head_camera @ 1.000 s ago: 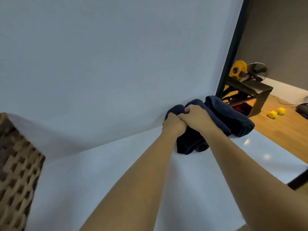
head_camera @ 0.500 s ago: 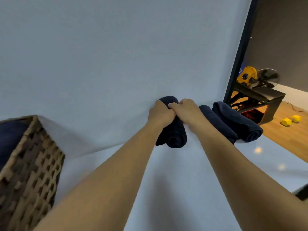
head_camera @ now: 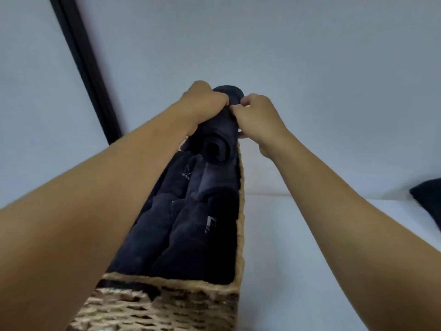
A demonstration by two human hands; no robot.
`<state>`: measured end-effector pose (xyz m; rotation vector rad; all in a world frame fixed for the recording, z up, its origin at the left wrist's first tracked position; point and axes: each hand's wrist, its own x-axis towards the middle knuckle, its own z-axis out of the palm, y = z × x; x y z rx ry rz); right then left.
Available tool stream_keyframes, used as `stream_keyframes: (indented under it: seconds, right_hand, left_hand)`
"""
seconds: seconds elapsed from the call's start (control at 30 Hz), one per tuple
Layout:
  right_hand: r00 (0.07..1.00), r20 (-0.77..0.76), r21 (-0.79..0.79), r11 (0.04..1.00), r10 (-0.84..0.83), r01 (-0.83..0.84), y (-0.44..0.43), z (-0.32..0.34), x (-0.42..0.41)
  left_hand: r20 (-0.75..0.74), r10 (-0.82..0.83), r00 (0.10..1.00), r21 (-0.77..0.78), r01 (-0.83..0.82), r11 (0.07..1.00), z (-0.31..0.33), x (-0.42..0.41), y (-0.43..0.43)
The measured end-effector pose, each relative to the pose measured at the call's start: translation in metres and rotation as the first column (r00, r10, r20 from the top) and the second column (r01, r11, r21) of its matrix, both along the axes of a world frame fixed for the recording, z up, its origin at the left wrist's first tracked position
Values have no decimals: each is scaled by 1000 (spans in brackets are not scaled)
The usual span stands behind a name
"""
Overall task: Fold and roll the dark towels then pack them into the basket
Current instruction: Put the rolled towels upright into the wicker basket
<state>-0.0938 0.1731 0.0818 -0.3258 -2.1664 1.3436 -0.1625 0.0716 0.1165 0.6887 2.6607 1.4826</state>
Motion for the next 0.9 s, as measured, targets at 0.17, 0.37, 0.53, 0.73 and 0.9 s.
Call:
stream_keyframes:
  seconds: [0.17,0.37,0.53,0.73,0.9]
  right_hand:
    - [986,158,207,974,53,-86,-52,-15,-39]
    - [927,374,477,862,-22,-172,-67,-46,-46]
    - [891,445,604,764,-87,-227,-69,-53,-56]
    - [911,411,565,793,-33,-226,-62,-51,-47]
    - [986,147,417,909,-77,9,-8,-35,-5]
  left_hand:
    - [61,73,995,-42,-71,997,-30,-34,-55]
    - [88,-13,996,-176,29,984,-87,-48,-59]
    - [57,-48,997,-195,59,979,-98,-55,-57]
    - [-82,5,997,-506,-46,861,-82,-44,-39]
    - [-304,-3,953,-308,-95,947,-48,-7,32]
